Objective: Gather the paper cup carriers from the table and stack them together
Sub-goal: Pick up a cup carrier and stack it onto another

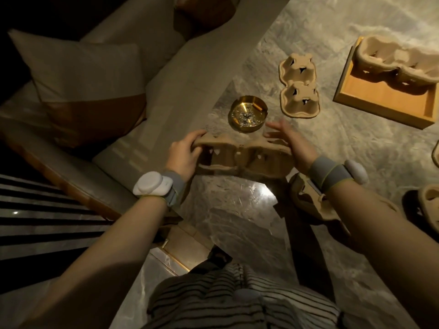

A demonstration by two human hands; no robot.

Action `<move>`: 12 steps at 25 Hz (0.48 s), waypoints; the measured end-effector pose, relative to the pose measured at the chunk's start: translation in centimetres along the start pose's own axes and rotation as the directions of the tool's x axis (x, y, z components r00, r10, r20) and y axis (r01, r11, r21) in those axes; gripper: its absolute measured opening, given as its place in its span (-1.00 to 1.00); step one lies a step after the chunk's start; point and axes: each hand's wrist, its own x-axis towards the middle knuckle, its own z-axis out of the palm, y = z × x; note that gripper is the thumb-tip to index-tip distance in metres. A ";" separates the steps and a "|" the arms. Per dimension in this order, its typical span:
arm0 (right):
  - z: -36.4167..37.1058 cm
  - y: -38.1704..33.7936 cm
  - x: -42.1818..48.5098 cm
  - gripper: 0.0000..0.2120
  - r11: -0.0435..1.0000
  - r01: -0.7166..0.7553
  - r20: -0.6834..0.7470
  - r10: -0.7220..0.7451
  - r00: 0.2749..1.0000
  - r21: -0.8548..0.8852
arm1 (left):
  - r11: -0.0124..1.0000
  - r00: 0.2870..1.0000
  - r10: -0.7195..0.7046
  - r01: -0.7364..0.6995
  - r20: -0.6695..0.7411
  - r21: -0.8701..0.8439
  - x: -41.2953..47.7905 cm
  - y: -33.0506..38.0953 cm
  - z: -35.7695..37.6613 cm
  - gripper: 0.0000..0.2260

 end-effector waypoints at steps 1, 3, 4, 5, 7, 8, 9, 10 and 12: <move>-0.6 -0.2 -0.6 -0.50 0.997 0.001 0.000 -0.001 1.000 0.075 | 1.000 1.000 0.003 -0.002 -0.012 0.021 0.4 0.9 0.2 -0.71; -1.8 -0.6 -2.1 -0.50 0.976 0.022 -0.015 -0.020 1.000 0.215 | 0.997 1.000 0.031 -0.030 -0.001 0.066 0.8 2.7 0.6 -0.83; -2.5 -0.7 -3.1 -0.55 0.961 0.048 -0.051 -0.035 0.998 0.273 | 0.997 0.999 0.044 -0.045 0.016 0.067 1.0 3.7 0.9 -0.85; -3.1 -0.7 -4.0 -0.63 0.951 0.075 -0.093 -0.049 0.994 0.300 | 0.997 0.999 0.047 -0.048 0.024 0.056 1.1 4.5 1.0 -0.85; -4.5 -0.1 -5.8 -0.71 0.965 0.128 -0.206 -0.080 0.975 0.229 | 0.999 0.998 0.034 -0.034 0.044 0.008 1.2 6.1 1.6 -0.82; -5.1 0.4 -6.6 -0.71 0.980 0.131 -0.277 -0.086 0.957 0.150 | 1.000 0.997 0.019 -0.018 0.068 -0.023 1.2 6.9 2.0 -0.81; -5.8 1.2 -7.8 -0.73 0.989 0.121 -0.366 -0.084 0.927 0.079 | 0.998 0.993 0.018 -0.011 0.121 -0.054 1.1 7.9 2.8 -0.80; -6.2 1.9 -8.6 -0.74 0.993 0.110 -0.439 -0.085 0.894 0.031 | 0.997 0.984 0.017 -0.003 0.176 -0.080 1.0 8.7 3.4 -0.80; -7.3 3.5 -10.5 -0.73 0.993 0.115 -0.559 -0.102 0.823 -0.012 | 0.995 0.963 0.040 -0.012 0.267 -0.104 0.7 10.6 5.3 -0.78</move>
